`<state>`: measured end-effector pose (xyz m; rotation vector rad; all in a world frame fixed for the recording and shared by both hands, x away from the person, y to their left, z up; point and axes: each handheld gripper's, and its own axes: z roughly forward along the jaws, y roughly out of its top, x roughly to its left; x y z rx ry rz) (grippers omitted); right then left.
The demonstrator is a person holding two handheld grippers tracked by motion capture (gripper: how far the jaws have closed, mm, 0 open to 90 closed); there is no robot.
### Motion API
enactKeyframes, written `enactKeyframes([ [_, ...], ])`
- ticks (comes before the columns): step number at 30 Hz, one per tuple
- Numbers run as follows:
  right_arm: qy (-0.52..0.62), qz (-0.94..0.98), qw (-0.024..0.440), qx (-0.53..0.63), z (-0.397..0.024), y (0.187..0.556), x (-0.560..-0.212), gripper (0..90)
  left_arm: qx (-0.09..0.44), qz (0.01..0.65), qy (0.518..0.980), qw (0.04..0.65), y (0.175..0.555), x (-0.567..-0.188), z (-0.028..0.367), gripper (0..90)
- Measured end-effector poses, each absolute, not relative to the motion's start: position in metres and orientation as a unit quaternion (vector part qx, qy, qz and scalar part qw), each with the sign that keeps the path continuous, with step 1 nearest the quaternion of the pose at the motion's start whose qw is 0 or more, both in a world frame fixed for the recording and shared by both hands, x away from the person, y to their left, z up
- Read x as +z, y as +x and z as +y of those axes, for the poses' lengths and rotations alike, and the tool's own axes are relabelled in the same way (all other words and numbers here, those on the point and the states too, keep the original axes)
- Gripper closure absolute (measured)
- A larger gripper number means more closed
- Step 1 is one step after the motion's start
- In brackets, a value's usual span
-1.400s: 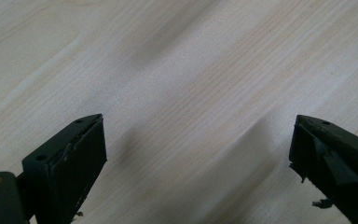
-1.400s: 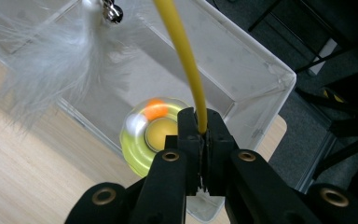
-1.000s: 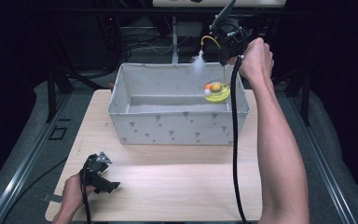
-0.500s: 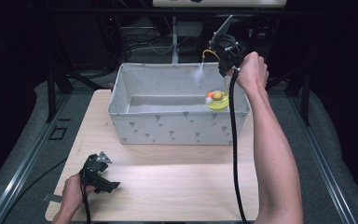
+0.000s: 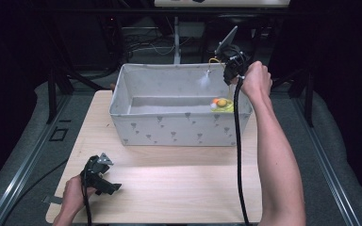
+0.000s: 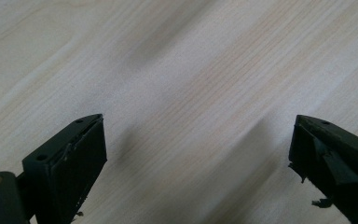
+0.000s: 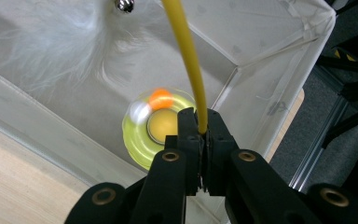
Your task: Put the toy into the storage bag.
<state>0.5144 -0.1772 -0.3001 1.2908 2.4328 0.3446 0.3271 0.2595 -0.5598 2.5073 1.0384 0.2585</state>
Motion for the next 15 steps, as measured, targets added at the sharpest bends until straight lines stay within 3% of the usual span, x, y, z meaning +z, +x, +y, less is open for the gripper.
enactKeyframes([
  [15,0.469,0.860,0.161,0.118,-0.193,0.511,-0.321,88.5,0.095,0.371,0.900,0.206,0.327,-0.559,0.259,4.1],
])
